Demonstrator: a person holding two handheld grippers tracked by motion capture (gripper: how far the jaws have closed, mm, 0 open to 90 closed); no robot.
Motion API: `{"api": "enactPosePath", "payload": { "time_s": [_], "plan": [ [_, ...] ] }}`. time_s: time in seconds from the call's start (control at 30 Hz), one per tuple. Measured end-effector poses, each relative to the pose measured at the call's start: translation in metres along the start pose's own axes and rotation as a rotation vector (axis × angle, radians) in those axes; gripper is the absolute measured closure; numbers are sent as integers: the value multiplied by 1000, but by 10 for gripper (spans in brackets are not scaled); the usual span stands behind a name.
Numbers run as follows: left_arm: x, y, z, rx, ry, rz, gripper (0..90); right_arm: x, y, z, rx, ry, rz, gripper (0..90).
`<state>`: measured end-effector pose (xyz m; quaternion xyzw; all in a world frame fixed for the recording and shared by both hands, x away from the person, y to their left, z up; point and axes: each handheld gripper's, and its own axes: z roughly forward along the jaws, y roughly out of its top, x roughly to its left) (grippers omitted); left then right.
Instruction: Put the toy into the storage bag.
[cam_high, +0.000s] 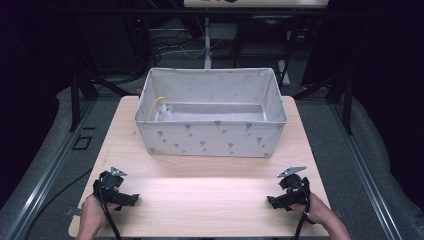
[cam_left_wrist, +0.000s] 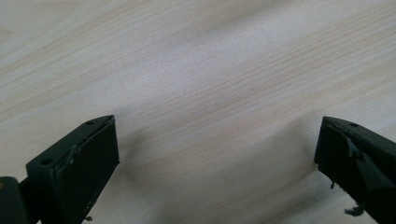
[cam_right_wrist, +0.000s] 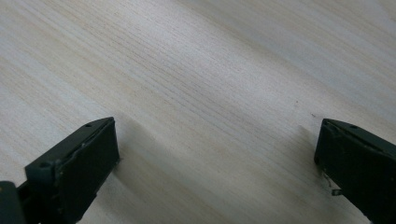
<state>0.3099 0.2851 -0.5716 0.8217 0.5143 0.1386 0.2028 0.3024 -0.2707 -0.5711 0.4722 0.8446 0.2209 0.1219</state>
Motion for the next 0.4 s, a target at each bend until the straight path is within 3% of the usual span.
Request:
{"api": "enactPosePath", "payload": {
  "time_s": [0.07, 0.2, 0.4],
  "plan": [
    [2, -3, 2, -34, -20, -24, 0, 0, 0, 0, 1, 0, -1, 0],
    [0, -8, 2, -82, -6, -38, 0, 0, 0, 0, 2, 0, 1, 0],
    [1, -10, 3, -102, -10, -31, 0, 0, 0, 0, -1, 0, 0, 0]
  ]
}}
